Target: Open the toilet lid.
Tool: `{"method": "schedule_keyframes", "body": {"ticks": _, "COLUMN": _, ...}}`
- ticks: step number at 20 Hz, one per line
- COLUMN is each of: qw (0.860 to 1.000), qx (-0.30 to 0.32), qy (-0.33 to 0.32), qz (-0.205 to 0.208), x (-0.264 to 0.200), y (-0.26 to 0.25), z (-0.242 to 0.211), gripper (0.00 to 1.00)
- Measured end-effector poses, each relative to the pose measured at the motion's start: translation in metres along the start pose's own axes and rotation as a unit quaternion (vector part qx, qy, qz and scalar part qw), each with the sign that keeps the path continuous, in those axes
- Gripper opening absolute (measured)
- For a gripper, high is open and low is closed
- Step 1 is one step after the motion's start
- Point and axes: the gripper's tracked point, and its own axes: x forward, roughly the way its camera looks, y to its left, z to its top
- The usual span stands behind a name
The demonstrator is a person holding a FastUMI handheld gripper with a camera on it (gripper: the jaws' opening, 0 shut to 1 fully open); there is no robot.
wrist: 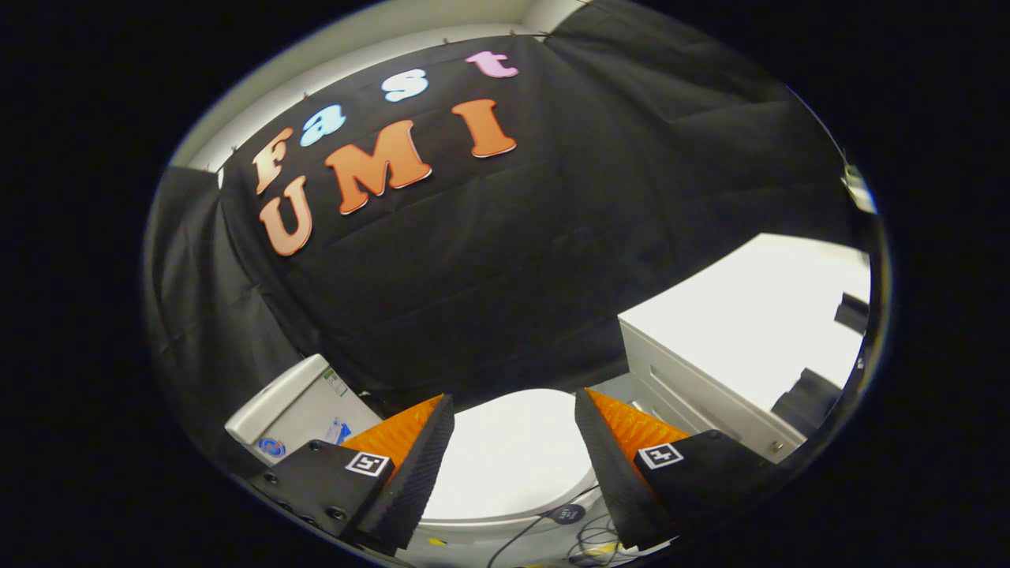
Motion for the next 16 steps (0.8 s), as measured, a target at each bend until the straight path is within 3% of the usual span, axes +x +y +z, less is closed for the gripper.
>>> {"method": "schedule_keyframes", "body": {"ticks": 9, "qw": 0.990, "qx": 0.095, "qy": 0.056, "qz": -0.085, "x": 0.007, "y": -0.061, "z": -0.110, "gripper": 0.99}}
{"method": "schedule_keyframes", "body": {"ticks": 16, "qw": 0.978, "qx": 0.147, "qy": 0.100, "qz": -0.111, "x": 0.006, "y": -0.087, "z": -0.194, "gripper": 0.99}}
